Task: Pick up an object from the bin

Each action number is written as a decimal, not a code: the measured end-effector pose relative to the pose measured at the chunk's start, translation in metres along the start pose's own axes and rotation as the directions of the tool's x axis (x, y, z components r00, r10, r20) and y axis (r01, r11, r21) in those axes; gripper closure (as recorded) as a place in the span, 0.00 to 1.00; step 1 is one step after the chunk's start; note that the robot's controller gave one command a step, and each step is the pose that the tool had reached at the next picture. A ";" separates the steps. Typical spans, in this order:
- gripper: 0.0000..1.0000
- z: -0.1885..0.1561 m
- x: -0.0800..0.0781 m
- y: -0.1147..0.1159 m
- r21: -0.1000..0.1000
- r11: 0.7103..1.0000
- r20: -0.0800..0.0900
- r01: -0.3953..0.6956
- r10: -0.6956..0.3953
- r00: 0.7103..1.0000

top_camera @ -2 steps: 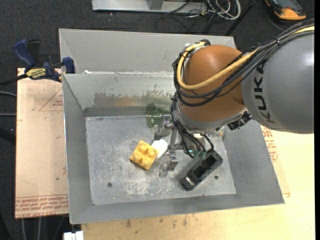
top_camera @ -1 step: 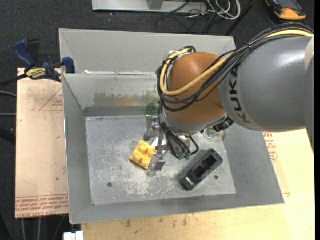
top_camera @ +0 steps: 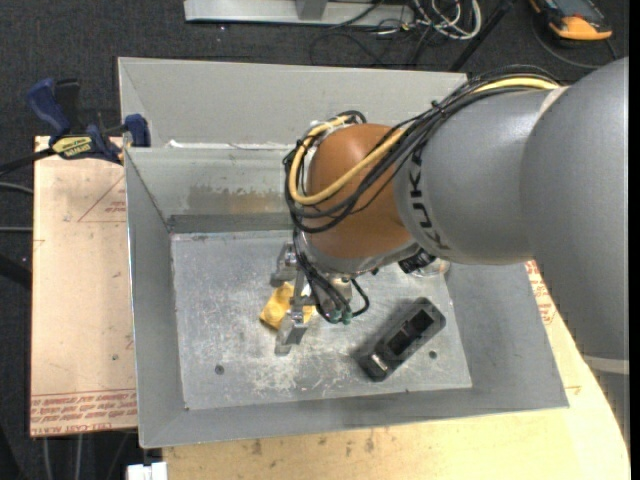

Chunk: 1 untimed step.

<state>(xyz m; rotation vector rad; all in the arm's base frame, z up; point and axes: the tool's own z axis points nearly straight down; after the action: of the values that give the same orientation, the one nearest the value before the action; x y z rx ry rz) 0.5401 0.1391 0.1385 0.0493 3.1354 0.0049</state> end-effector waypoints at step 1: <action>1.00 0.056 -0.002 -0.092 -0.001 0.995 0.002 -0.095 0.095 0.995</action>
Offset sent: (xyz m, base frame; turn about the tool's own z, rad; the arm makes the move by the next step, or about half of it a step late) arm 0.0000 0.0000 0.0000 0.0000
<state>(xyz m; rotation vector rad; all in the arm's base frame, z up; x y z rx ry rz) 0.5399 0.0470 0.0822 0.1984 3.1273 0.0072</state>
